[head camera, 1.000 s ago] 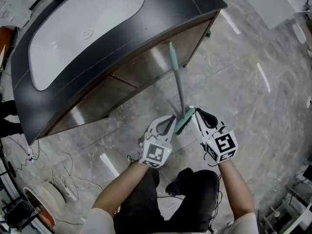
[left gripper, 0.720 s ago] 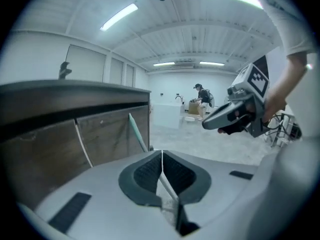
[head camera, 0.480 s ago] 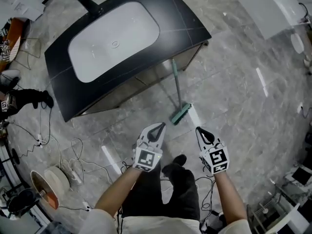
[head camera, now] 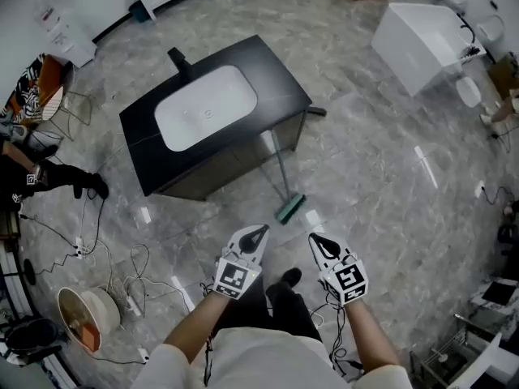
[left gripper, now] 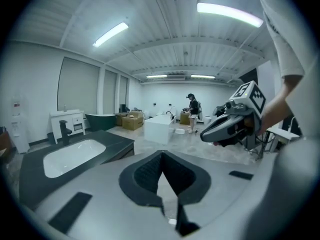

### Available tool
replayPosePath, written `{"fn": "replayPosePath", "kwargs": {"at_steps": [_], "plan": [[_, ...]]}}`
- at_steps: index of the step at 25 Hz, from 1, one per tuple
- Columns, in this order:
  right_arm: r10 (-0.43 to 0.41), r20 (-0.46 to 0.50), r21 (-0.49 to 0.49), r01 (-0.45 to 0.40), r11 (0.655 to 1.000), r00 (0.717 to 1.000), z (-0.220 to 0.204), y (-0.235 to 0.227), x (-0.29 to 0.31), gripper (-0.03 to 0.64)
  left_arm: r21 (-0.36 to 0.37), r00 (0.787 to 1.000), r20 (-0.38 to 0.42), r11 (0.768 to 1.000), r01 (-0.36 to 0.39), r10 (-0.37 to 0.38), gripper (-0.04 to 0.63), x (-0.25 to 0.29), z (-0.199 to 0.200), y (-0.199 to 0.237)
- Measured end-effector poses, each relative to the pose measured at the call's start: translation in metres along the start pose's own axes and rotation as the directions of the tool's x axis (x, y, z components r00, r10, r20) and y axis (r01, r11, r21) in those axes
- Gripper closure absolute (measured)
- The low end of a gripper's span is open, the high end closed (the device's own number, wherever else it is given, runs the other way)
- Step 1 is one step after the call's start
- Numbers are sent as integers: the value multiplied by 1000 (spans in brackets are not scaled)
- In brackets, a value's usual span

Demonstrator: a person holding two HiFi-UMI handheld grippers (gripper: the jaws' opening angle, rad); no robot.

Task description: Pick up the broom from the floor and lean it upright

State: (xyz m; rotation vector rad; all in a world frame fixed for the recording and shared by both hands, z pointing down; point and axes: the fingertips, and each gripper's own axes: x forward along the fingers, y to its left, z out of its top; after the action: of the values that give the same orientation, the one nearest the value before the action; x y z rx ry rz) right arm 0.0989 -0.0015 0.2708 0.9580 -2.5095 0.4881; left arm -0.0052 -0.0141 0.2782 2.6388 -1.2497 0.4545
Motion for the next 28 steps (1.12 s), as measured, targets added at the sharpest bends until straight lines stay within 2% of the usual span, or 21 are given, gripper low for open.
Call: {"fn": "replayPosePath", "kwargs": {"at_steps": [5, 12, 16, 21, 28], "plan": [[11, 65, -35, -9, 999, 998, 33, 42, -68, 617, 13, 999, 19, 999, 41, -41, 586, -61, 48, -58], [-33, 95, -36, 37, 999, 995, 41, 86, -113, 617, -13, 998, 7, 998, 59, -59, 586, -139, 77, -78], [-63, 117, -39, 69, 997, 991, 55, 118, -125, 617, -12, 998, 39, 999, 50, -50, 586, -185, 85, -69], [-119, 153, -7, 122, 993, 981, 70, 152, -130, 617, 3, 998, 34, 999, 52, -52, 586, -229, 82, -48], [-176, 177, 16, 176, 984, 968, 84, 199, -122, 618, -22, 995, 28, 995, 100, -100, 586, -282, 68, -13]]}}
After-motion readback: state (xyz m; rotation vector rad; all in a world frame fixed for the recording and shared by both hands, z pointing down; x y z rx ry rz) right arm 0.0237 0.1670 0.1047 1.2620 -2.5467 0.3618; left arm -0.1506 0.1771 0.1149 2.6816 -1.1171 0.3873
